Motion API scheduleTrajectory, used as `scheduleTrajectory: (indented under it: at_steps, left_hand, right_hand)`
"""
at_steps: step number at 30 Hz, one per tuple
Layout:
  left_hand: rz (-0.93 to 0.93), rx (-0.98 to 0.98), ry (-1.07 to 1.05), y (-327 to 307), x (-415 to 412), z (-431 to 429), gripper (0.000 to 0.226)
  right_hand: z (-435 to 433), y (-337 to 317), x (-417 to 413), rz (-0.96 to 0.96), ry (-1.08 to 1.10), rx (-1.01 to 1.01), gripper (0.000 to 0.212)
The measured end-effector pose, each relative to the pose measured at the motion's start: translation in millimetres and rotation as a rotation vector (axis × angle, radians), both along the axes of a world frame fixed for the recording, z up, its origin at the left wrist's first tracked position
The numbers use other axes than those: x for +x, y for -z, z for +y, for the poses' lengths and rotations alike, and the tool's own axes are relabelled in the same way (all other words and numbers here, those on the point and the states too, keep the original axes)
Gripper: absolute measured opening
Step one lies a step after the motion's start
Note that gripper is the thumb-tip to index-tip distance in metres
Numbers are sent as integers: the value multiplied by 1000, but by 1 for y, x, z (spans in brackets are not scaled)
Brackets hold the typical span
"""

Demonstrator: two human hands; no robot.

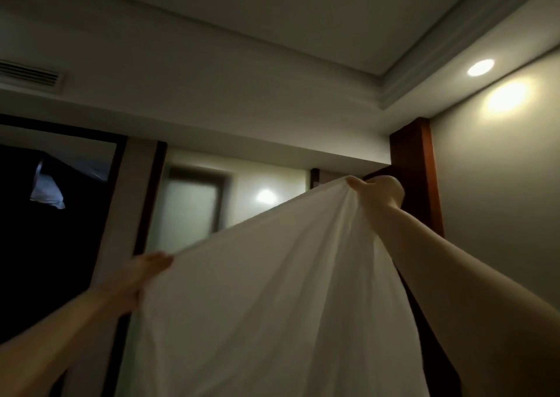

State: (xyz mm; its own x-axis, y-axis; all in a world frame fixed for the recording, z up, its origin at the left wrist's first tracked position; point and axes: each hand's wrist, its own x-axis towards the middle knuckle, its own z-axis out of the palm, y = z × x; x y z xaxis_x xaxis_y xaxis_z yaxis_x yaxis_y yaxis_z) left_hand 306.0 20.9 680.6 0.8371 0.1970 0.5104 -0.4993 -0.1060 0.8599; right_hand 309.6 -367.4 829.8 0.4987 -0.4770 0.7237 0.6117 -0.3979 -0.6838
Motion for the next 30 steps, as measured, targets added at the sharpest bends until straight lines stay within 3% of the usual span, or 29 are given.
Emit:
scheduleTrajectory:
  at_steps: [3,6,8,11,14,16,18,21,22,26,30]
  left_hand:
    - [-205,117,-131,-98,-27,-11,17]
    - [-390,203,-251,-200,-51,-20,7]
    - [-456,211,-293,-248,-66,-33,21]
    - [-507,263,-274,-274,-79,-61,14]
    - [-360,435,-203,-248,-76,-81,10]
    - [-240,549,-152,-219,-73,-89,9]
    - [-198,575,-74,-192,-74,-95,6]
    - [-113,693,5,-148,-79,-110,6]
    - [-77,742,22,-133,-80,-117,5]
    - [27,828,125,-78,-90,-136,9]
    - [152,783,271,-34,-98,-132,11]
  right_hand:
    - [-11,-3,7,35,-48,182,33]
    - [-18,-39,0,25,-37,100,45]
    - [-20,-73,-7,9,-23,83,47]
    - [-23,-106,-17,15,-339,125,39]
    - [-16,-92,-22,326,-673,-135,46]
    - [-8,-68,-16,312,-679,-194,56]
    - [5,-43,-12,213,-668,-119,48]
    - [41,1,-31,237,-806,-121,37]
    - [55,20,-41,260,-817,-185,33]
    - [97,103,-76,354,-522,-599,32]
    - [104,168,-83,336,-591,-477,30]
